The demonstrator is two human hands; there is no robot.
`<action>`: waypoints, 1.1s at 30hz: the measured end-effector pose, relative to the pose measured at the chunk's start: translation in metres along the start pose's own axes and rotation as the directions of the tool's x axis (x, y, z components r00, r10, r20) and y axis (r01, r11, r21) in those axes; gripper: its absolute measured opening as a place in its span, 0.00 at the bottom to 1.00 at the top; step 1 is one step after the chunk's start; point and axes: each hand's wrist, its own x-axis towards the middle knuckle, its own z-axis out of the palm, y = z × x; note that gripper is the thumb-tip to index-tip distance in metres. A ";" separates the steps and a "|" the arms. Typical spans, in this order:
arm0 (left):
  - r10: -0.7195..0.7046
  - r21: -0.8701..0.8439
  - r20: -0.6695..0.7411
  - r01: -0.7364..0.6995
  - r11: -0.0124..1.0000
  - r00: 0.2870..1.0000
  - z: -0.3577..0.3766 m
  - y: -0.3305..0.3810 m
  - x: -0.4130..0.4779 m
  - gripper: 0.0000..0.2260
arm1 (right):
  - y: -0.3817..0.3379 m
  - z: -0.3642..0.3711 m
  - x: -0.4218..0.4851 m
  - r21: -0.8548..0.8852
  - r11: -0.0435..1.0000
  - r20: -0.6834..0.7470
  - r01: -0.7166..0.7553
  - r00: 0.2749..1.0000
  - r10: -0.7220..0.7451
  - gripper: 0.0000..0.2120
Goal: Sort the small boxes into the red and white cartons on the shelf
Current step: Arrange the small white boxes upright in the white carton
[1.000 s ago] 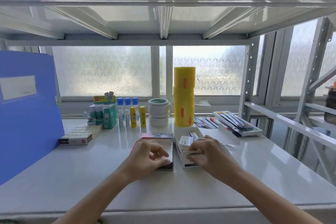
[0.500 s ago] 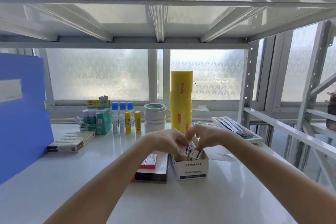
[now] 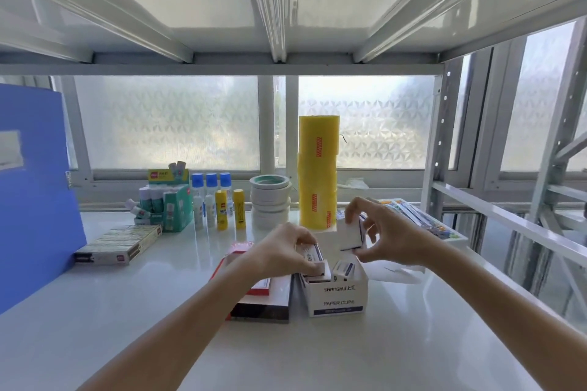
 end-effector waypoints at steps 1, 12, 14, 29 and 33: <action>0.004 0.003 -0.005 -0.004 1.000 1.000 0.001 0.001 0.000 0.22 | -0.001 -0.002 -0.001 -0.067 0.998 -0.033 0.007 0.999 -0.009 0.22; 0.079 0.149 -0.289 -0.036 0.988 0.954 0.011 0.001 0.012 0.23 | -0.015 0.008 0.016 -0.115 0.992 -0.040 -0.045 0.998 0.041 0.33; 0.099 0.222 -0.333 -0.025 0.975 0.938 0.014 0.000 0.018 0.23 | -0.014 0.015 0.019 -0.147 0.988 -0.130 -0.040 0.991 0.020 0.26; 0.062 0.537 -0.133 0.019 0.843 0.989 0.016 0.011 0.035 0.23 | 0.005 0.038 0.010 -0.085 0.994 -0.210 -0.062 0.977 0.043 0.24; -0.096 0.386 0.085 0.056 0.921 0.992 0.012 0.007 0.027 0.16 | 0.000 0.041 0.008 -0.077 0.995 -0.225 -0.058 0.973 0.040 0.22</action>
